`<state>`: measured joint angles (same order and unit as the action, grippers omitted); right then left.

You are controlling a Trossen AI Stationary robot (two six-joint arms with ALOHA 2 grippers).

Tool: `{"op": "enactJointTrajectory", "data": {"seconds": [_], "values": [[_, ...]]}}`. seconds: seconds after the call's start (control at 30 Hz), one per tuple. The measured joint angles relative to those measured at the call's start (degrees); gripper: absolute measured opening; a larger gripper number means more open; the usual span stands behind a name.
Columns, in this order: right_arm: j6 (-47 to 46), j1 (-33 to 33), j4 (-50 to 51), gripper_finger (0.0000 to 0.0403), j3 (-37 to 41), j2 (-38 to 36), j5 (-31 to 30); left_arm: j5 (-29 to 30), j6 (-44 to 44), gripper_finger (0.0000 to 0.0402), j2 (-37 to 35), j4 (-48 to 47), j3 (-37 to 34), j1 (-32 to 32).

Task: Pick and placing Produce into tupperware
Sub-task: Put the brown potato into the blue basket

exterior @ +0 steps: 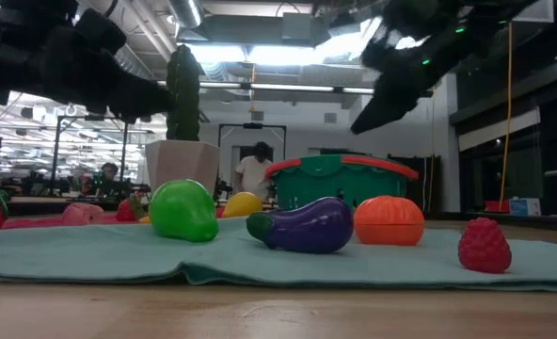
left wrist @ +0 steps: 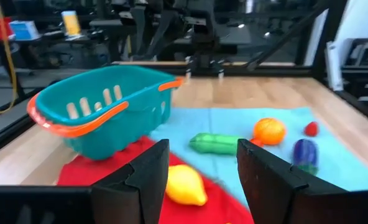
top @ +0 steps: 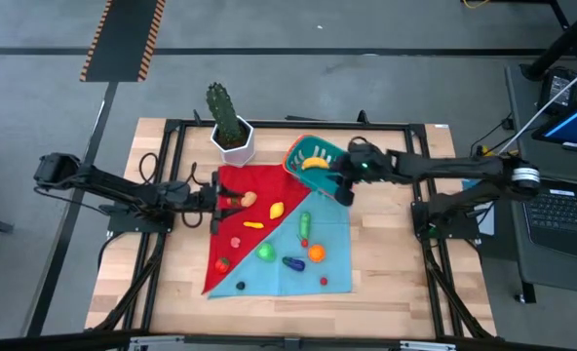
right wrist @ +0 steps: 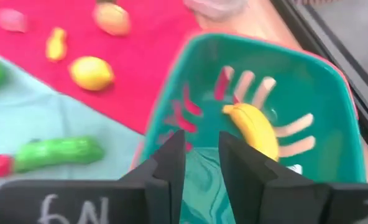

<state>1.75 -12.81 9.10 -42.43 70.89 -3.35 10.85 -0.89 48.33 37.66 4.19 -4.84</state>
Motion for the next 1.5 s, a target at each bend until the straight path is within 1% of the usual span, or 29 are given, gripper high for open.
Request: {"op": "enactJointTrajectory", "data": {"seconds": [0.07,0.17,0.3,0.47,0.53,0.6,0.7,0.8,0.9,0.97,1.03,1.13,1.5], "values": [[0.01,1.56,-3.68,0.0098,3.66,-3.33,0.06,0.0,0.02,0.0179,-1.77,-1.62,0.0,-1.07],[-0.46,3.49,-9.25,0.0098,9.21,-7.94,0.04,0.52,0.0,0.0179,-4.8,-6.76,0.0,-2.24],[-4.03,5.75,-16.11,0.0098,15.5,-13.08,0.05,5.13,-0.02,0.0179,-8.89,-14.85,1.24,-3.32],[-6.17,8.47,-18.55,0.0098,19.1,-17.09,0.06,12.04,-0.14,0.0179,-12.16,-32.94,8.71,-4.88],[-6.0,9.25,-18.78,0.0098,19.84,-17.83,0.06,13.5,-1.5,0.0179,-12.02,-38.95,11.63,-5.6],[-6.04,9.68,-18.77,0.0098,20.1,-17.92,0.06,13.68,-2.96,0.0179,-11.92,-42.33,13.65,-6.05],[-6.0,10.01,-18.8,0.0098,20.1,-17.83,0.06,13.68,-6.29,0.0179,-11.95,-44.11,14.6,-6.47],[-5.98,10.02,-18.81,0.0098,20.1,-17.79,0.03,13.99,-6.56,0.0179,-11.92,-44.81,14.72,-6.47],[-5.95,10.02,-18.78,0.0098,20.1,-17.79,0.03,16.74,-8.37,0.0179,-11.58,-44.95,14.74,-6.43],[-5.93,10.02,-18.75,0.0098,20.1,-17.79,0.03,19.0,-11.41,0.0179,-10.79,-46.08,14.8,-6.17],[-5.95,10.02,-18.77,0.0098,20.1,-17.79,0.03,19.85,-13.71,0.0179,-10.2,-47.42,14.8,-5.6],[-5.82,10.02,-18.76,0.0098,20.1,-17.79,0.03,19.87,-13.74,0.0179,-8.96,-47.33,14.8,-4.89],[-5.78,10.02,-18.73,0.0098,20.1,-17.79,0.03,19.8,-13.55,0.018,-8.95,-47.51,14.8,-4.66]]}}
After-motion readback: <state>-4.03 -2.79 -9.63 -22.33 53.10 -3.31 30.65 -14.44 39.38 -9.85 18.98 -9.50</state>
